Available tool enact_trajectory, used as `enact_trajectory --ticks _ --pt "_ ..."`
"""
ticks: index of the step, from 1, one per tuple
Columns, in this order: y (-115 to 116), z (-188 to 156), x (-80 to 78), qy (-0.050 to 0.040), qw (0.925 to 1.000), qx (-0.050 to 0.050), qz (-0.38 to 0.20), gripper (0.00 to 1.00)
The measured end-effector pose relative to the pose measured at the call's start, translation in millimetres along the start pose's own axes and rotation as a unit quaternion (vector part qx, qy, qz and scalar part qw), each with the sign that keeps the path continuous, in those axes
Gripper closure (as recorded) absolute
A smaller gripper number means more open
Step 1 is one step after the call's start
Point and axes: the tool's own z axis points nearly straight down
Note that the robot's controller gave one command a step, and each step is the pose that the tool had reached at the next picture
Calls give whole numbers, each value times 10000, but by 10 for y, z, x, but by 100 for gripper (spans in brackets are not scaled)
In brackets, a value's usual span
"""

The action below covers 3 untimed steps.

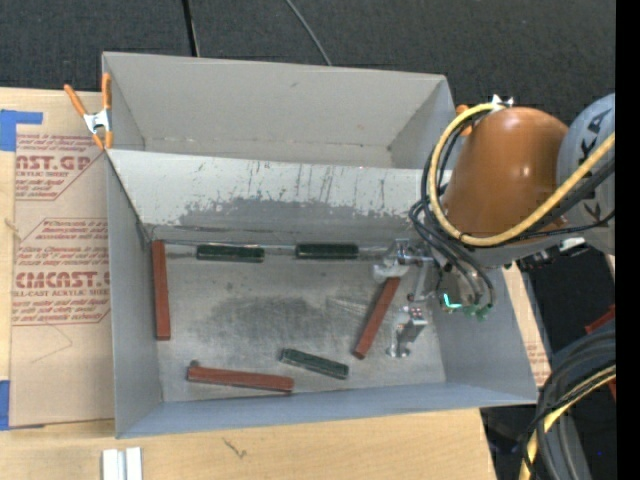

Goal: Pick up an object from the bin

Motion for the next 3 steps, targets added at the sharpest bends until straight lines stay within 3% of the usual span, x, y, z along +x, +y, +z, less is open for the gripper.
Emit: enact_trajectory --ticks 1,2,3 --pt "-1 -38 -16 -40 10000 3 -1 0" --pt "-102 297 -197 -64 9984 6 -562 0" --pt "-164 897 -205 -52 9812 11 -1930 0"
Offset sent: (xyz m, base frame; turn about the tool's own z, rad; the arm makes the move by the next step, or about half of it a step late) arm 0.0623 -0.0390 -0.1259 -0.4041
